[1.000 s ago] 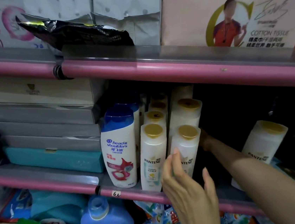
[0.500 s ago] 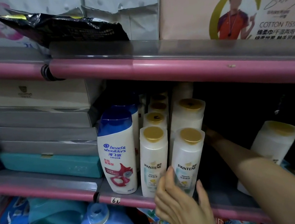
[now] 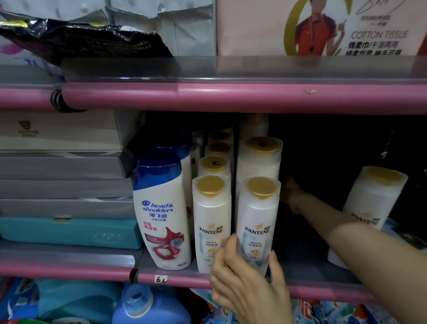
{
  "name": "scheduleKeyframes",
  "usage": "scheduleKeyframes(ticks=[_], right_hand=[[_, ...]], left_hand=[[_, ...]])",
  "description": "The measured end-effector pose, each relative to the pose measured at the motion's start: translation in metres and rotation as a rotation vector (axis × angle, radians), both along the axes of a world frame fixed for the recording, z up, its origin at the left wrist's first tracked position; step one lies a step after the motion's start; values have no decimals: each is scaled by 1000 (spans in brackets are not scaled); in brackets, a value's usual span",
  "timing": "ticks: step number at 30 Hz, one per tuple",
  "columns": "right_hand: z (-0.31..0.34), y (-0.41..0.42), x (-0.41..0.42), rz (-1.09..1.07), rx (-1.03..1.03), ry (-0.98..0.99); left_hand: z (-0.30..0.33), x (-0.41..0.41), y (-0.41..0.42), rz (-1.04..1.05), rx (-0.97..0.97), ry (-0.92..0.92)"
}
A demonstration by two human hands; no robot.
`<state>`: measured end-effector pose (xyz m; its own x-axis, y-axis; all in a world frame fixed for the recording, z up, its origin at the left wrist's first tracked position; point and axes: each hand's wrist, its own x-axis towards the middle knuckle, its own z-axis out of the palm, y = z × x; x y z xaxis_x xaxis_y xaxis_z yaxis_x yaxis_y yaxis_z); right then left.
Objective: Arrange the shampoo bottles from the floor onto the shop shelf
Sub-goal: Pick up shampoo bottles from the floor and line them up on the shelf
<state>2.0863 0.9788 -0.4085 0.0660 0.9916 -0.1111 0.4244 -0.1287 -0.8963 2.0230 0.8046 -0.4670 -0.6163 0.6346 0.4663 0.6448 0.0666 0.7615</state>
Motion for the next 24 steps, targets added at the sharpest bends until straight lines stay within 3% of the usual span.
scheduleKeyframes(ticks=[4, 9, 14, 24], right_hand=[[-16, -37, 10, -8, 11, 84], [-33, -83, 23, 220, 72, 180], [-44, -90, 17, 369, 84, 124], [-46, -71, 6, 333, 158, -89]], left_hand=[[7, 1, -5, -3, -37, -9], [10, 2, -12, 12, -86, 1], [10, 5, -17, -10, -118, 14], [3, 9, -22, -18, -123, -126]])
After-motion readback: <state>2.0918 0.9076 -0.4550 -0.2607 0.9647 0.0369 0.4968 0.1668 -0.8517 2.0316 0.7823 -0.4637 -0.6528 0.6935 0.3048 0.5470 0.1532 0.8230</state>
